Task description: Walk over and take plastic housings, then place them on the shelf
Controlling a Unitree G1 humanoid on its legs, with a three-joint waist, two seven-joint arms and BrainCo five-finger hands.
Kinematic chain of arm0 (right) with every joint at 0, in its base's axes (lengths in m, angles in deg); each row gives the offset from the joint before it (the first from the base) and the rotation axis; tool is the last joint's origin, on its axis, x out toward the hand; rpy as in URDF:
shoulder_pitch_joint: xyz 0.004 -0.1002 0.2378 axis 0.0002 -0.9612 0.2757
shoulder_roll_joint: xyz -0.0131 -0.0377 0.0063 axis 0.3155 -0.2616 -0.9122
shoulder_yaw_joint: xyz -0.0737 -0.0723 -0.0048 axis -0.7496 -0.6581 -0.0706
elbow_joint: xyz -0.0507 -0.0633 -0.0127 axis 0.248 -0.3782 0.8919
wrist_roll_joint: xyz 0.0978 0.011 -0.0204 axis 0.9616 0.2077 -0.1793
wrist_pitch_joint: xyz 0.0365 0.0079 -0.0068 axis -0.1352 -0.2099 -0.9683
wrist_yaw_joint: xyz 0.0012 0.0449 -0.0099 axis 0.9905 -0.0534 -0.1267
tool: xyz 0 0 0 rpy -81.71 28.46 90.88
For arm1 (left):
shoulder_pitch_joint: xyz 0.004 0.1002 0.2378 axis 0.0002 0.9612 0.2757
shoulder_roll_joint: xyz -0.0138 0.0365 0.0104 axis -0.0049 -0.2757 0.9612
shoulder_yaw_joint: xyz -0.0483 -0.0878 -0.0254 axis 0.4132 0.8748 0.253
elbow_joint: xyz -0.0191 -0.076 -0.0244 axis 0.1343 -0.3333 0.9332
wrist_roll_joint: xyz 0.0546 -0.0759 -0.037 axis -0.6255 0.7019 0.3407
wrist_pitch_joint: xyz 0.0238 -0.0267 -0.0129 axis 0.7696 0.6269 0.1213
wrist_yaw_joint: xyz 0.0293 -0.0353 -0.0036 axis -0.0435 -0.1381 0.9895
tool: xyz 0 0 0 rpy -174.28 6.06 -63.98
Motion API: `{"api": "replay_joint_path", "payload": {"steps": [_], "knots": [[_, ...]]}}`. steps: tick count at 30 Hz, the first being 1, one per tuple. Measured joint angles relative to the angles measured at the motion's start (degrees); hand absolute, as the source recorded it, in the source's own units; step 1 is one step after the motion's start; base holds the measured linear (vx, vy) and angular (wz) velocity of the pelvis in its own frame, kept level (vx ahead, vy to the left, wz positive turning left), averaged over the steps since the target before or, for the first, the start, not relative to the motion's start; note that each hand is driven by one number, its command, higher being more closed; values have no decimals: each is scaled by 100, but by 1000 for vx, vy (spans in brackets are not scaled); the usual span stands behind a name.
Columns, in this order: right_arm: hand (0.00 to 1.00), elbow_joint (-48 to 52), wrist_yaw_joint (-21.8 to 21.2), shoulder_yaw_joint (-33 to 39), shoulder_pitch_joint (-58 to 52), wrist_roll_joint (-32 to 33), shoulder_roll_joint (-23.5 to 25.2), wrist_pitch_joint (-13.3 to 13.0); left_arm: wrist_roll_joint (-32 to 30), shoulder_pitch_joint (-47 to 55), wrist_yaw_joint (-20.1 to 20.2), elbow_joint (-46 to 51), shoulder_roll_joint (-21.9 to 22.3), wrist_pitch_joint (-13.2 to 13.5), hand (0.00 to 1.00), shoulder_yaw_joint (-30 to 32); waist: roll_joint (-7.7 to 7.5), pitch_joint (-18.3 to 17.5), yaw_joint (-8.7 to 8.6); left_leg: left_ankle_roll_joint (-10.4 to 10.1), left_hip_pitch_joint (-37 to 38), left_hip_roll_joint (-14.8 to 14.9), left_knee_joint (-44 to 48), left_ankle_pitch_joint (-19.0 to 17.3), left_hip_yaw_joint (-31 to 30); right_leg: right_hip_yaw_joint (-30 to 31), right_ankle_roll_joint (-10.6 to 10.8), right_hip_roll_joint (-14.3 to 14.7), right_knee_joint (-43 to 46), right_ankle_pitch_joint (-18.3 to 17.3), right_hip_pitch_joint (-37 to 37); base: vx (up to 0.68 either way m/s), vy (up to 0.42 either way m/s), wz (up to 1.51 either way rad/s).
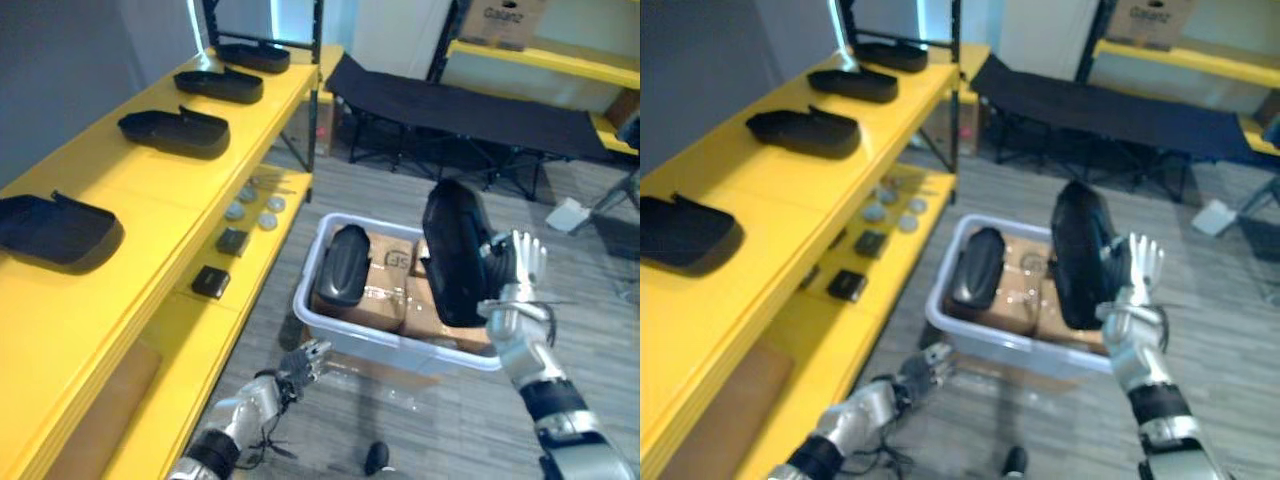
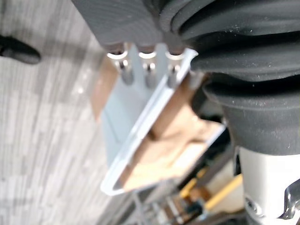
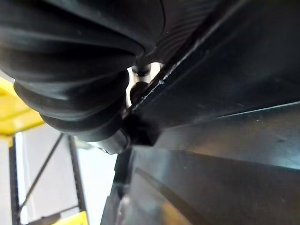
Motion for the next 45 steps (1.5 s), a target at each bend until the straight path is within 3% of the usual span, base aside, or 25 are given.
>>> {"api": "replay_joint_path", "payload": {"steps": [6,10,20,26,33,37,45], "knots": [[100,-64,254,-166,1209,61,-3,-207,427,-1301,-131,-382,9,398,0,5,-77,716,5,-24,-404,111,225,16,3,65,-53,80,105,61,-375,-72,-8,-3],[100,-63,279,-256,1483,98,-1,-347,813,-1792,-307,-546,126,599,0,-2,-62,836,-11,-54,-532,166,360,-49,-1,102,-31,135,119,137,-444,5,5,-2],[100,-9,404,-621,2378,182,126,-627,1449,-2880,-953,-957,505,1479,0,-179,25,1402,-158,18,-541,235,837,-408,237,427,-15,152,182,161,-458,-19,38,-14],[100,32,411,-733,2470,181,259,-761,1724,-3299,-1166,-1212,637,1831,0,-186,47,1479,-227,29,-702,273,1018,-478,337,571,4,168,223,182,-642,-55,26,-10],[100,279,390,-1032,2611,173,399,-1085,1745,-3538,-1195,-1364,763,2229,0,-224,109,1560,-300,36,-648,280,1014,-499,405,627,5,171,224,182,-640,-32,10,-5],[100,279,340,-1168,2612,170,461,-1169,1750,-3615,-1162,-1413,836,2296,0,-253,140,1594,-333,36,-638,280,1014,-504,413,637,5,171,224,182,-640,-29,9,-1],[100,278,332,-1572,2649,166,522,-1335,2048,-3815,-630,-1413,916,2742,0,-517,217,1766,-415,37,-637,279,999,-503,417,645,6,174,224,183,-645,-17,3,0]]}}
